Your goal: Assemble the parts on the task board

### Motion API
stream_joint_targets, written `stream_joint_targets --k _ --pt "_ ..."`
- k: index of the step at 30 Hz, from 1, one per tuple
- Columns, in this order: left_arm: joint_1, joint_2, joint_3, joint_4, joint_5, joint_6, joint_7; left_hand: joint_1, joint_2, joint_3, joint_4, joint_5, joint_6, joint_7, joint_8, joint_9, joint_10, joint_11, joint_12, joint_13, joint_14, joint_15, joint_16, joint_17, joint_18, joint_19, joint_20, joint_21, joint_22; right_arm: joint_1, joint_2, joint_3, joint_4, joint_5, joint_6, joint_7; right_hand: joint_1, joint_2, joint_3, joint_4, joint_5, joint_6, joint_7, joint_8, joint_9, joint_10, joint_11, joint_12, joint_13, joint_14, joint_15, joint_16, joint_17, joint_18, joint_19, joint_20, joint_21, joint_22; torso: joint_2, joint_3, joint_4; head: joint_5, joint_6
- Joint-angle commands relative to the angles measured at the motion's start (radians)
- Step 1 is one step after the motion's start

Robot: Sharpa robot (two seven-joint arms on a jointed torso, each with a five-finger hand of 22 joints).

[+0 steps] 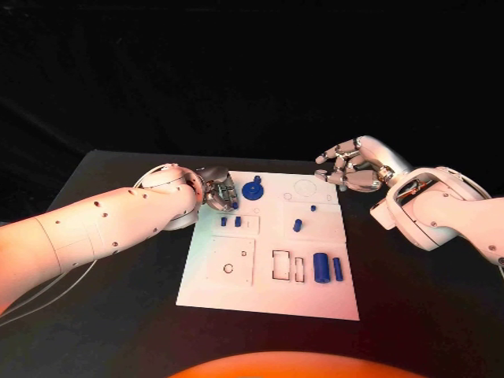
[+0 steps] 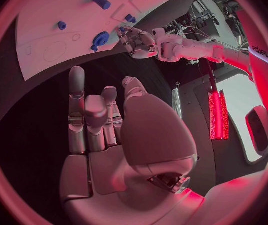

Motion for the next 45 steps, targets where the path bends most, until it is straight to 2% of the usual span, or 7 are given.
stream_joint_targets --k 1,15,20,23,30,34,45 --pt "0.0 0.002 0.0 0.0 0.005 0.001 -0.007 -0.009 -0.002 0.007 -0.001 -0.004 -0.011 0.001 -0.005 -0.003 0.005 0.001 -0.004 0.002 0.005 0.004 -0.004 -0.003 -0.015 0.013 -0.003 -0.003 0.141 0.0 0.0 0.0 0.001 -0.006 0.007 -0.001 -0.004 -0.004 0.004 0.0 0.005 0.008 0.001 0.004 0.001 0.0 -0.003 -0.002 -0.001 -0.006 0.001 -0.004 -0.001 0.013 -0.004 -0.004 -0.007 -0.001 0.0 0.0 -0.0002 0.0 0.0" --pt "0.0 -0.01 0.0 -0.002 0.006 -0.001 -0.012 -0.007 -0.005 0.011 -0.005 -0.003 -0.029 0.0 -0.008 -0.011 0.009 0.0 -0.01 0.004 0.004 0.004 -0.006 -0.009 -0.014 0.011 -0.002 -0.007 0.138 0.0 0.0 0.0 -0.005 -0.017 0.046 -0.037 0.011 -0.005 0.036 -0.001 -0.01 0.008 -0.001 0.01 0.001 -0.037 -0.006 -0.138 -0.135 -0.036 -0.002 -0.205 -0.171 0.013 0.001 -0.006 -0.05 -0.028 0.0 0.0001 -0.0009 0.0 0.001" --pt "0.001 -0.039 0.001 0.019 0.022 -0.046 0.004 -0.005 -0.005 0.014 -0.007 -0.002 -0.03 0.0 -0.007 -0.012 0.009 0.0 -0.012 0.004 0.006 0.004 -0.003 -0.003 -0.014 0.011 -0.002 -0.007 0.138 0.0 0.005 0.0 -0.022 -0.08 0.139 -0.09 0.087 -0.018 0.094 -0.016 -0.127 0.02 0.011 0.004 -0.004 -0.079 0.009 -0.364 -0.309 -0.034 0.006 -0.291 -0.225 0.013 0.007 -0.003 -0.074 -0.043 -0.001 -0.0005 0.0012 -0.007 0.003" --pt "0.004 -0.064 0.002 0.038 0.076 -0.102 0.029 -0.003 -0.003 0.016 -0.008 -0.001 -0.024 0.0 -0.003 -0.012 0.011 0.001 -0.013 0.005 0.006 0.004 -0.003 -0.004 -0.014 0.01 -0.002 -0.008 0.138 0.0 0.013 0.0 -0.035 -0.142 0.196 -0.119 0.134 -0.027 0.145 -0.03 -0.172 0.04 0.011 -0.007 -0.01 -0.043 0.01 -0.48 -0.415 0.021 0.009 -0.193 -0.126 0.01 0.035 -0.005 -0.055 -0.028 -0.001 0.0003 0.0005 -0.009 0.005" --pt "0.016 -0.124 0.004 0.091 0.311 -0.252 0.127 -0.003 0.002 0.024 -0.009 0.001 -0.001 0.005 0.006 -0.01 0.009 0.005 -0.02 0.008 0.004 0.007 -0.004 -0.005 -0.003 -0.016 0.0 -0.043 0.103 -0.002 0.038 0.0 -0.059 -0.353 0.266 -0.194 0.154 -0.062 0.215 -0.048 -0.211 0.088 0.007 -0.028 -0.02 0.008 0.011 -0.616 -0.54 0.072 0.005 0.008 0.07 0.002 0.07 -0.011 0.042 0.058 -0.001 0.0009 -0.0006 -0.03 0.012" --pt "0.021 -0.177 0.004 0.147 0.592 -0.305 0.237 -0.019 0.006 0.009 -0.002 -0.005 0.007 0.004 0.008 -0.011 0.031 -0.001 0.002 0.025 -0.014 0.005 -0.03 -0.045 0.007 -0.042 0.0 -0.079 0.071 -0.012 0.061 0.0 -0.07 -0.501 0.291 -0.253 0.145 -0.079 0.255 -0.053 -0.221 0.101 0.006 -0.051 -0.028 0.038 0.015 -0.672 -0.594 0.089 0.008 0.123 0.18 -0.017 0.111 -0.011 0.181 0.172 0.001 -0.0004 -0.0008 -0.044 0.017" --pt "0.027 -0.291 0.004 0.292 1.157 -0.266 0.443 -0.042 0.026 -0.055 0.019 -0.002 -0.009 0.011 0.004 -0.019 -0.038 0.015 0.001 0.043 -0.127 0.019 -0.192 -0.297 0.054 -0.175 0.012 -0.27 -0.097 -0.039 0.12 -0.001 -0.112 -0.67 0.323 -0.347 0.118 -0.105 0.311 -0.064 -0.241 0.099 0.021 -0.083 -0.038 0.026 0.031 -0.742 -0.655 0.095 0.019 0.222 0.274 -0.033 0.133 0.0 0.289 0.27 0.001 -0.0028 0.002 -0.062 0.016"
